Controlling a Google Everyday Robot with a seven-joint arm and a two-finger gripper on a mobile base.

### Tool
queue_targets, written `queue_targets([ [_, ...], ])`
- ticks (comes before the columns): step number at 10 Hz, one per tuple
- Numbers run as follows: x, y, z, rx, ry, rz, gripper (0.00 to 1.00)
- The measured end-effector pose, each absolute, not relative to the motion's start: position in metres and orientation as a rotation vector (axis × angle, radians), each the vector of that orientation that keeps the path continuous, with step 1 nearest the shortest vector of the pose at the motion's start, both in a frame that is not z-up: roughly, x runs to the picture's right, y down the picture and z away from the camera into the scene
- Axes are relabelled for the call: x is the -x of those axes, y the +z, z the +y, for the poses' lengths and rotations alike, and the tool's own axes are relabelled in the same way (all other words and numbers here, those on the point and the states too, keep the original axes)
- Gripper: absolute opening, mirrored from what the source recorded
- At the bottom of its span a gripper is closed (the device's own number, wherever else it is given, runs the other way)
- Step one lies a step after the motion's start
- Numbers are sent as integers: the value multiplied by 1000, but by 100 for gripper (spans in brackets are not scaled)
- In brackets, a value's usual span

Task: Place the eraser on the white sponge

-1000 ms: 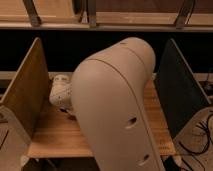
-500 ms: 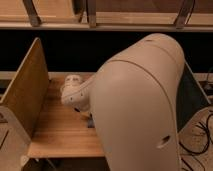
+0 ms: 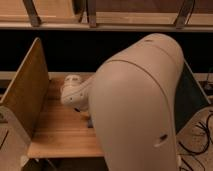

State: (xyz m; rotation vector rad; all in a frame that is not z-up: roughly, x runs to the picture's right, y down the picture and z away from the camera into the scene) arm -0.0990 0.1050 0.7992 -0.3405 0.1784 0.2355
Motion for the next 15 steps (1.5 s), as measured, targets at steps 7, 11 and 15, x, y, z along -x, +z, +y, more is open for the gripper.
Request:
queue_targets([
  [7, 88, 815, 139, 424, 201, 234, 0],
  [11, 60, 822, 139, 431, 243, 282, 1],
  [15, 61, 822, 139, 431, 241, 281, 38],
])
